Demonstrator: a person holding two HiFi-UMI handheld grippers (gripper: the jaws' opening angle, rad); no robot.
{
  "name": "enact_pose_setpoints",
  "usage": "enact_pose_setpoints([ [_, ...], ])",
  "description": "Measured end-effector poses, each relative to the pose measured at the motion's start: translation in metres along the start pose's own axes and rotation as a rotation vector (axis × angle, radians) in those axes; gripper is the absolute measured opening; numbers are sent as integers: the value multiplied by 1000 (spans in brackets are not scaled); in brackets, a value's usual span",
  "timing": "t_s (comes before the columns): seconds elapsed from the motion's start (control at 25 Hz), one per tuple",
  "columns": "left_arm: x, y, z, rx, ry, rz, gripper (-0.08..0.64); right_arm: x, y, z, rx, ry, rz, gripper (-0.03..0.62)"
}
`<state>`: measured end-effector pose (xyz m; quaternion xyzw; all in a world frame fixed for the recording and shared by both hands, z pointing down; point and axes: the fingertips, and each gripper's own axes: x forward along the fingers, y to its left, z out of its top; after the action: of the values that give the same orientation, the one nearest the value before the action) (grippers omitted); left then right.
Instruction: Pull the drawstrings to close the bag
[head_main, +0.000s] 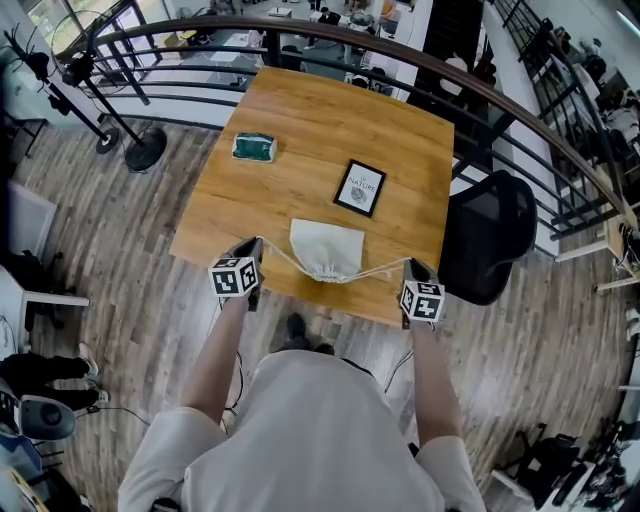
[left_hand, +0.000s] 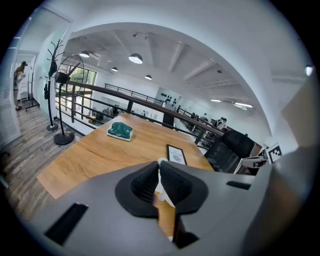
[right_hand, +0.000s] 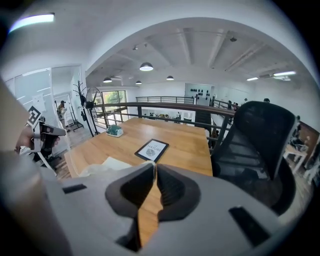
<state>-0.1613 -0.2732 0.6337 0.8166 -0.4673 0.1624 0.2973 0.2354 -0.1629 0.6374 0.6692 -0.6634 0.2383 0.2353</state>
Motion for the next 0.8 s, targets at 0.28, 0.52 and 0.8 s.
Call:
enact_pose_setpoints([
  [0.28, -26, -24, 7, 24, -72, 45, 2, -29, 0, 13, -23, -88, 37, 20],
  [0.52, -40, -37, 13, 66, -109, 78, 0, -33, 3, 18, -61, -115, 52, 15],
  [0.8, -62, -44, 16, 75, -168, 39, 0, -48, 13, 18, -49, -159, 59, 12],
])
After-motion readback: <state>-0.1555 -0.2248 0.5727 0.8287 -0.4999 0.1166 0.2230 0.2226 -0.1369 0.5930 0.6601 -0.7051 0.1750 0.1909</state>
